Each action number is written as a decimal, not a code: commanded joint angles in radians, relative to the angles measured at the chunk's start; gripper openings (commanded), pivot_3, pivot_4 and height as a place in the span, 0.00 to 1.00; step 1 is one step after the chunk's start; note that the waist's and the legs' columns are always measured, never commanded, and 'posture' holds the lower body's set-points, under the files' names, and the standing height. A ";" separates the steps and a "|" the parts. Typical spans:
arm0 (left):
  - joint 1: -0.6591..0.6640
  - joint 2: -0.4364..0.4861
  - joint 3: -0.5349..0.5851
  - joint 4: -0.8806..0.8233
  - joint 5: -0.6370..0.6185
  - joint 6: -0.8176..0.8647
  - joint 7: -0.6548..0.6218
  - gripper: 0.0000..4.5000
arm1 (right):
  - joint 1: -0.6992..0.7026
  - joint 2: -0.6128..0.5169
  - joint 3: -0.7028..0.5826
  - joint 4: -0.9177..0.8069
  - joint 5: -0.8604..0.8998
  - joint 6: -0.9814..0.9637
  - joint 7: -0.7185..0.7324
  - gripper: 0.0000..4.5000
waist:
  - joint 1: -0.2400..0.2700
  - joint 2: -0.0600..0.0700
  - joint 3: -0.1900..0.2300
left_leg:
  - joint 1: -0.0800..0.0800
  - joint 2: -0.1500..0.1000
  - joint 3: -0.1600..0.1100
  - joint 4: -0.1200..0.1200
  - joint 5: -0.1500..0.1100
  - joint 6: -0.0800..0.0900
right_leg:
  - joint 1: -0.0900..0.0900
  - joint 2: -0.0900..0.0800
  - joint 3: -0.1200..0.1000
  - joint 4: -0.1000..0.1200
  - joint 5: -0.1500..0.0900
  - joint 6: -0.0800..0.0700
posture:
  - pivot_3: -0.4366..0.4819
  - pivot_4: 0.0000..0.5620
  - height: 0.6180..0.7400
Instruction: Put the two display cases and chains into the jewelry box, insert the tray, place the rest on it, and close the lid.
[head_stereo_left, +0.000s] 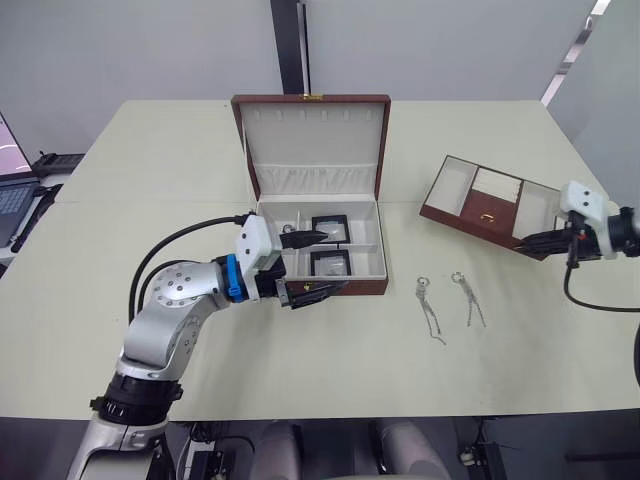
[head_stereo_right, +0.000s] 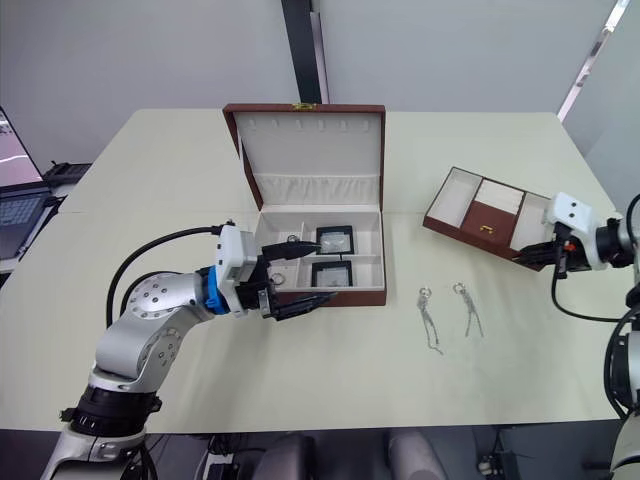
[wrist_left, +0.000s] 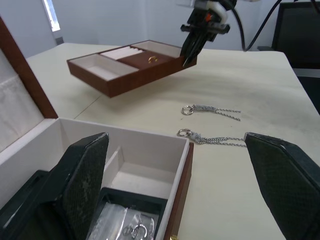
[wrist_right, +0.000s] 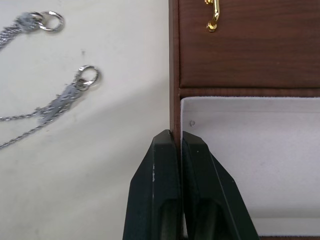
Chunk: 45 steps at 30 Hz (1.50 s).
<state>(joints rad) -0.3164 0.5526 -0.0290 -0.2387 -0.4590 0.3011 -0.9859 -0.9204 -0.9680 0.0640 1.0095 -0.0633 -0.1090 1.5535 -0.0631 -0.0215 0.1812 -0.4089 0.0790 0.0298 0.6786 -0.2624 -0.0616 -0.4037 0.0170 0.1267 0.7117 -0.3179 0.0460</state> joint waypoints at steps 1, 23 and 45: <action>0.051 0.014 0.076 -0.067 -0.013 -0.021 0.048 1.00 | 0.138 -0.077 -0.060 -0.306 0.122 0.121 0.058 0.01 | 0.003 0.000 0.000 | 0.000 0.000 0.000 0.000 0.000 0.000 | 0.001 0.000 0.000 0.000 0.000 0.000 | 0.48 0.27 1.00; 0.502 -0.030 0.331 -0.335 -0.069 -0.019 0.279 1.00 | 0.300 -0.041 0.071 -1.310 0.377 0.671 -0.178 0.01 | 0.002 0.000 0.000 | 0.000 0.000 -0.001 -0.001 0.000 0.000 | 0.000 0.000 0.000 -0.001 -0.001 0.001 | 0.48 0.27 1.00; 0.744 -0.136 0.377 -0.361 -0.007 -0.180 0.376 1.00 | -0.134 0.299 0.464 -1.168 0.234 1.022 -0.282 0.01 | 0.006 -0.002 0.000 | 0.000 0.001 -0.001 -0.001 -0.001 0.001 | -0.001 0.000 -0.002 -0.001 -0.001 -0.001 | 0.48 0.27 1.00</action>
<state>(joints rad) 0.4225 0.4186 0.3326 -0.5771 -0.4675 0.1436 -0.6193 -1.0167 -0.6666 0.5401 -0.1447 0.1768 0.8987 1.2789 -0.0569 -0.0235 0.1816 -0.4095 0.0796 0.0283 0.6772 -0.2629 -0.0611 -0.4051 0.0170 0.1250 0.7106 -0.3193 0.0449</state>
